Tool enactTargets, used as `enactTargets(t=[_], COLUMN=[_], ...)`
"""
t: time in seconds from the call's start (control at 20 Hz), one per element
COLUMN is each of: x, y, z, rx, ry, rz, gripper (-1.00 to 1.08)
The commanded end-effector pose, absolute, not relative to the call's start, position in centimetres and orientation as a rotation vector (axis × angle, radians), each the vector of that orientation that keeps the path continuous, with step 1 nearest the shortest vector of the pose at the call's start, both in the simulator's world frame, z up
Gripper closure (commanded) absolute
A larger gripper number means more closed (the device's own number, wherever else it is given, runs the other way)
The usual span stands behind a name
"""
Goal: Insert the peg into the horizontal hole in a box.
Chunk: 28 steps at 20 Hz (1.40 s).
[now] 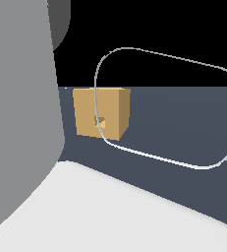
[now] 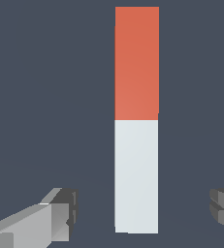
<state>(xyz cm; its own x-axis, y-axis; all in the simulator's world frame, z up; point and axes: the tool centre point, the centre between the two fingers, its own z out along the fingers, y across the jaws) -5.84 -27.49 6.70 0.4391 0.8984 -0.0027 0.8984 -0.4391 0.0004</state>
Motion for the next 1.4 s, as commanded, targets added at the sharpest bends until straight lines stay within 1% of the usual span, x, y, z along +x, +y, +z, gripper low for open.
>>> enactTargets(t=[0.0, 0.45, 0.7, 0.75, 1.35], x=[-5.8, -6.0, -5.9, -5.9, -5.9], y=[-27.4, -27.5, -27.5, -27.5, -27.4], z=[6.3, 2.4, 1.7, 1.7, 1.8], rx=[2.663, 2.667, 2.667, 2.667, 2.666], ry=[1.664, 1.661, 1.661, 1.661, 1.661], rz=[-0.004, -0.001, 0.0, 0.0, 0.0], gripper=[-0.92, -0.92, -0.92, 1.08, 1.08])
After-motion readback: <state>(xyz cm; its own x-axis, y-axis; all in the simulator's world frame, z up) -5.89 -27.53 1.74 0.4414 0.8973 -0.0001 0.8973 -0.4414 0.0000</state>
